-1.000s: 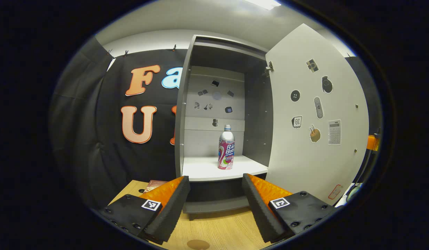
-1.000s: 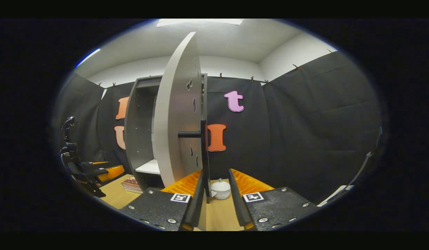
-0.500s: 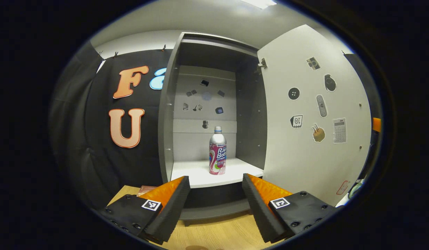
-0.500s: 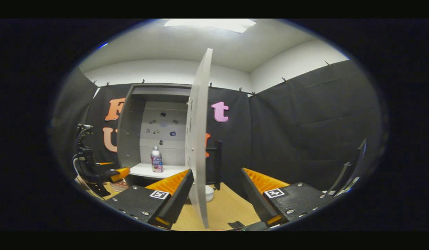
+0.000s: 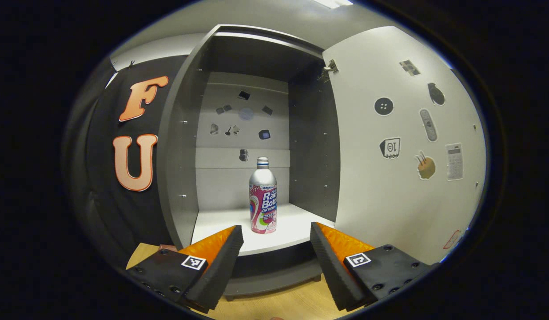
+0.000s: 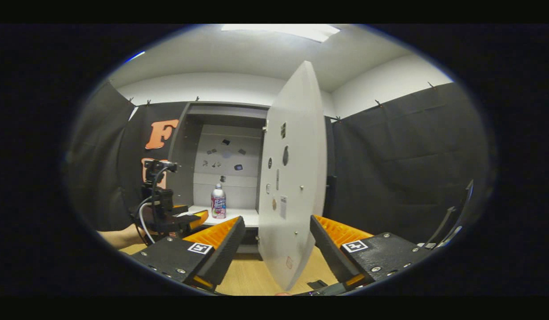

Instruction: Open the cabinet door with the right hand, grasp the bottle in the cabinet with the left hand and place it on the coaster, then close the cabinet door with the right hand.

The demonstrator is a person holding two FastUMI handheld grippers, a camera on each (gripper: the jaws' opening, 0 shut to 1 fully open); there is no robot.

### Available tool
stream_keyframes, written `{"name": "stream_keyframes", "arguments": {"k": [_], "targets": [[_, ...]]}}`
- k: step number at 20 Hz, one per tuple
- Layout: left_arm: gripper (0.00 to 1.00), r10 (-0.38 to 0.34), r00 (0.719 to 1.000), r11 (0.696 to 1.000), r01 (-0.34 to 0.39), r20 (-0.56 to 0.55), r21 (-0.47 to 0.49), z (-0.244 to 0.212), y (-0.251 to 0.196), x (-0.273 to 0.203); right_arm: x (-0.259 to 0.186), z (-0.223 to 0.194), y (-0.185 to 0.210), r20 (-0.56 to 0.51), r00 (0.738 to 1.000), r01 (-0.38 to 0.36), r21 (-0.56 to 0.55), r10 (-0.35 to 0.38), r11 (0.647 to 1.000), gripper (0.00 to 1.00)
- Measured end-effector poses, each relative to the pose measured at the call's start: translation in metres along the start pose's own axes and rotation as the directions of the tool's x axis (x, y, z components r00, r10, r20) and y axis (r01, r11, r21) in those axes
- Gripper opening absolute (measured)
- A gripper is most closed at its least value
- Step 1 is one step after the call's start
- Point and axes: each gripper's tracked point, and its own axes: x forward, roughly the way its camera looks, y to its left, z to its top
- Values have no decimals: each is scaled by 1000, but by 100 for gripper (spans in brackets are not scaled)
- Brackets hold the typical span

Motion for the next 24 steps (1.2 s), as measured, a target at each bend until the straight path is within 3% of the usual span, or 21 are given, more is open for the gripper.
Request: {"name": "stream_keyframes", "arguments": {"k": [4,5,6,11,18,24], "targets": [[99,-18,1000,1000,18,-7,-12,-9,17,47,39,-14,49,-22,999,-27,-22,27,999,92],[98,-27,1000,1000,27,-5,-12,-10,20,59,49,-17,58,-24,999,-27,-34,26,999,96],[98,-34,999,999,34,-3,-9,-11,22,70,57,-20,66,-27,999,-24,-43,23,999,87],[98,-99,995,995,98,7,19,-15,25,118,95,-40,106,-50,999,1,-33,-2,999,94],[98,-164,986,985,162,22,52,-16,16,151,133,-59,118,-102,995,28,31,-24,999,95],[98,-155,988,987,155,2,40,-27,18,173,132,-63,115,-121,992,30,31,-26,999,95]]}}
